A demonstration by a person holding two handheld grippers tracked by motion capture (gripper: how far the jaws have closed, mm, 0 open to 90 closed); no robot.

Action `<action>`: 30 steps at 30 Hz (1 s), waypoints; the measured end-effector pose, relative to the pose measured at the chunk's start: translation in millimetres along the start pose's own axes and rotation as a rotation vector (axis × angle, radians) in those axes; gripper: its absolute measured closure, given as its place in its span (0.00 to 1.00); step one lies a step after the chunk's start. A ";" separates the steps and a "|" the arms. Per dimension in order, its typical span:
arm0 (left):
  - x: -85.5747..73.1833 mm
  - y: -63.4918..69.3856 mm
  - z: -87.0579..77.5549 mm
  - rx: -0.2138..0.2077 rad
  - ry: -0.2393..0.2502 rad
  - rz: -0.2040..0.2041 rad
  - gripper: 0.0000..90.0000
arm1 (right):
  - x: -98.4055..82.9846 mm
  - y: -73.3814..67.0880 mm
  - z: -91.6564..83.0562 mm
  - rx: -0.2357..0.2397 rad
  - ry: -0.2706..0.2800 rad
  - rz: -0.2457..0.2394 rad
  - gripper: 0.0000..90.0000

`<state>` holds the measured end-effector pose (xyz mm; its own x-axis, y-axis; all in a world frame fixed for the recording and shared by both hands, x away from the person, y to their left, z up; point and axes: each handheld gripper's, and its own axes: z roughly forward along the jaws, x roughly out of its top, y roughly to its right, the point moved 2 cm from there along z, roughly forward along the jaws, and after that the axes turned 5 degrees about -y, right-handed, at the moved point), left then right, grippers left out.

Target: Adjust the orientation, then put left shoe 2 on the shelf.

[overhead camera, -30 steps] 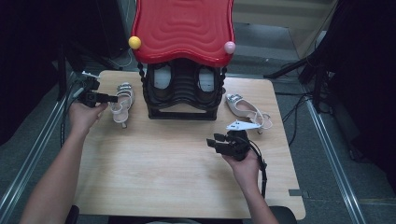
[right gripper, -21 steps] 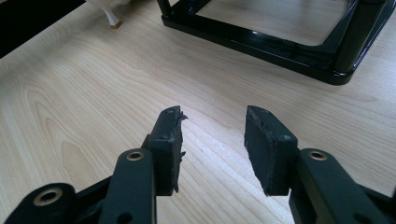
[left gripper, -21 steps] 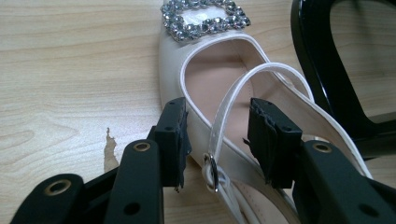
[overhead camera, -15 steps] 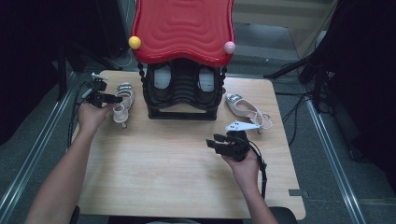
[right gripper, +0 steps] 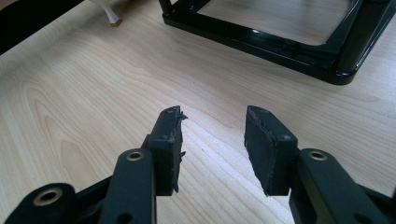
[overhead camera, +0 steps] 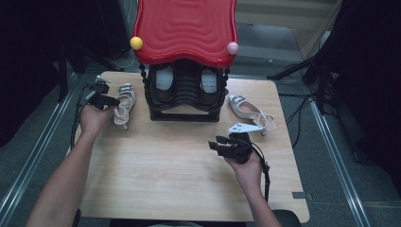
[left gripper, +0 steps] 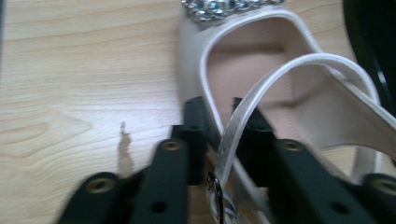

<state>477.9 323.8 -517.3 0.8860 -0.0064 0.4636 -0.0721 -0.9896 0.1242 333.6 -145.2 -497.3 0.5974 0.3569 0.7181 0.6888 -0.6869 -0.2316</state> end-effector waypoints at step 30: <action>26.6 -0.2 -63.2 -0.117 0.064 -0.048 0.94 | 0.0 0.5 -0.6 -0.002 0.000 -0.002 0.64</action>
<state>472.6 332.9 -449.5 0.8589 0.0537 0.5092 -0.0861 -0.9652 0.2470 333.7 -145.9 -497.0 0.5958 0.3587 0.7186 0.6893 -0.6875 -0.2283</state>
